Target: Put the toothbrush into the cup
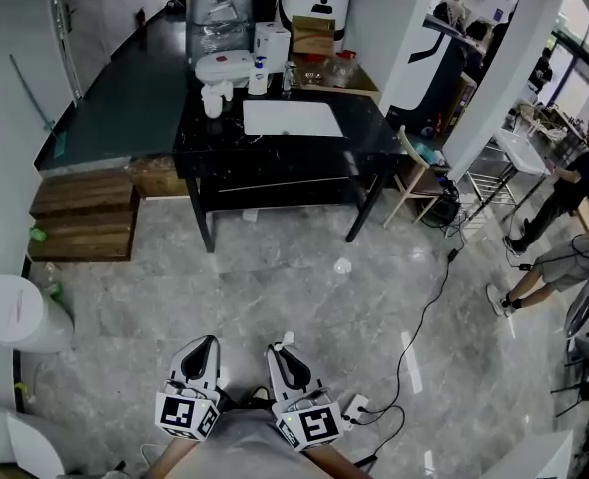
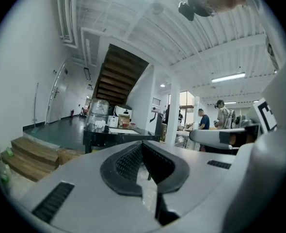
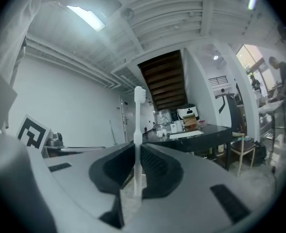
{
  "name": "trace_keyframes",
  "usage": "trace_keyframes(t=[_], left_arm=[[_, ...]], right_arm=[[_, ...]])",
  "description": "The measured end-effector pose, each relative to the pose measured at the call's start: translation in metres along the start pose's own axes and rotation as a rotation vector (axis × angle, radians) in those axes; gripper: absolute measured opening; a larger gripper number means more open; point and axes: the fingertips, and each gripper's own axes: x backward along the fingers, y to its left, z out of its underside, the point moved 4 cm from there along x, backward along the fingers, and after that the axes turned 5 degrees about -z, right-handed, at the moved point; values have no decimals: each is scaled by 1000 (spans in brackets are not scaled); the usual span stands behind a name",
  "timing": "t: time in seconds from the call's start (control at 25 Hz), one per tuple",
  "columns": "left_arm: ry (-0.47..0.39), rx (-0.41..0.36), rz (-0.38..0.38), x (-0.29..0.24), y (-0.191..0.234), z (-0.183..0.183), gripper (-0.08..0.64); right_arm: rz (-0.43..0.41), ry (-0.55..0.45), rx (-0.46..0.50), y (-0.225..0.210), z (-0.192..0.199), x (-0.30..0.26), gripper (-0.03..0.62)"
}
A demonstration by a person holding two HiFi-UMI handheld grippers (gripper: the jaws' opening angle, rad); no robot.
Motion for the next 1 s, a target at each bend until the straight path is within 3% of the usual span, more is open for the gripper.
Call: trace_keyframes(t=[0.6, 1.0], left_arm=[[31, 13, -66, 8, 12, 3, 9], [8, 3, -71, -24, 20, -8, 9]], right_arm=[[-105, -7, -50, 12, 4, -19, 43], [-89, -11, 3, -10, -6, -43, 43]])
